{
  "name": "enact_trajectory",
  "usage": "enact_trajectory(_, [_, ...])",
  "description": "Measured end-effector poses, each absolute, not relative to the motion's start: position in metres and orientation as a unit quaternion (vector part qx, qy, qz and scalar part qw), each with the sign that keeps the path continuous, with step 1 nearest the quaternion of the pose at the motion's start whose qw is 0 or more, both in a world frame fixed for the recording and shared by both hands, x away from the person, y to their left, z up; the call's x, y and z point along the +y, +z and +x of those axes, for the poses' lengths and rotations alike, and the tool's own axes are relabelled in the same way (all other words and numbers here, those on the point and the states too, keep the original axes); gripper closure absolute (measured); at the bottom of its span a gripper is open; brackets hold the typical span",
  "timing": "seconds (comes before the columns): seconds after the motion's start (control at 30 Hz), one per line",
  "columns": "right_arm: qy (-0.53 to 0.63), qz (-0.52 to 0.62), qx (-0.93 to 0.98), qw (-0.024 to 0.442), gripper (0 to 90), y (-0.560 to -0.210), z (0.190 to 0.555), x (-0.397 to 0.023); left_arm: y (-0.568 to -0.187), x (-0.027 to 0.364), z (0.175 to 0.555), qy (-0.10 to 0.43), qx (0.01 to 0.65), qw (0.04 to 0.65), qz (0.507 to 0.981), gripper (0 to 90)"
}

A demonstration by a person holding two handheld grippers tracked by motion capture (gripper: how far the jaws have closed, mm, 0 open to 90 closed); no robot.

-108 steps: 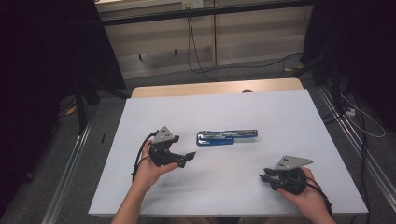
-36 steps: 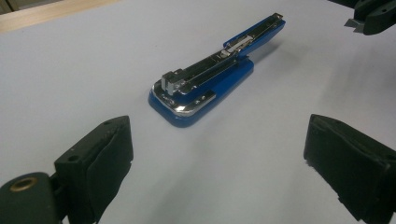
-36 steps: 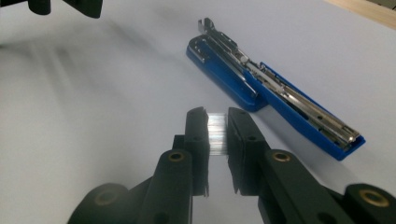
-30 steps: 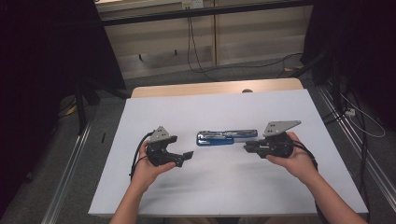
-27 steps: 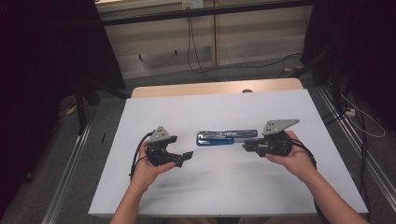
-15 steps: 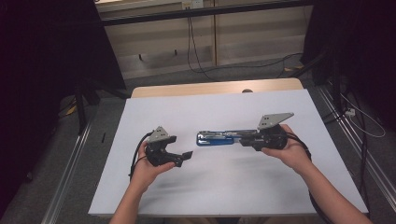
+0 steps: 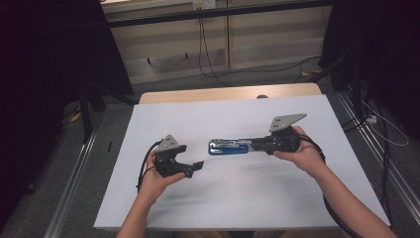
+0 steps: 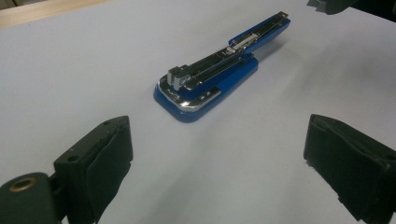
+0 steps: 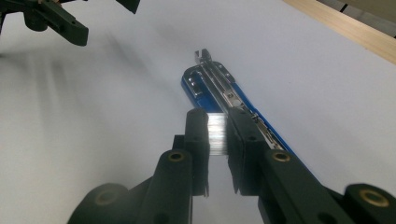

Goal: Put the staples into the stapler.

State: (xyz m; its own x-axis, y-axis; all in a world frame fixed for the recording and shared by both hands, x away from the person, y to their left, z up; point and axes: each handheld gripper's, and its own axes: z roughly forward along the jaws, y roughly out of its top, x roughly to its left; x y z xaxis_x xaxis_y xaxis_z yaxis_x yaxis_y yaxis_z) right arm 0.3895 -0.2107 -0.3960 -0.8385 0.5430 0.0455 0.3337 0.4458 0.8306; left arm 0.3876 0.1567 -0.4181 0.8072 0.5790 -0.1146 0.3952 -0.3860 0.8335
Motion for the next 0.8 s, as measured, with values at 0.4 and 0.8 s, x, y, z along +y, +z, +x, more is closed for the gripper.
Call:
enact_trajectory(0.4, [0.457,0.246,0.848,0.107,79.3,-0.399,0.402,-0.208,-0.42,0.162,0.384,0.098,0.299,0.463,0.828,8.2])
enact_trajectory(0.8, [0.456,0.226,0.855,0.101,79.3,-0.397,0.416,-0.194,-0.421,0.164,0.385,0.1,0.298,0.462,0.829,8.2])
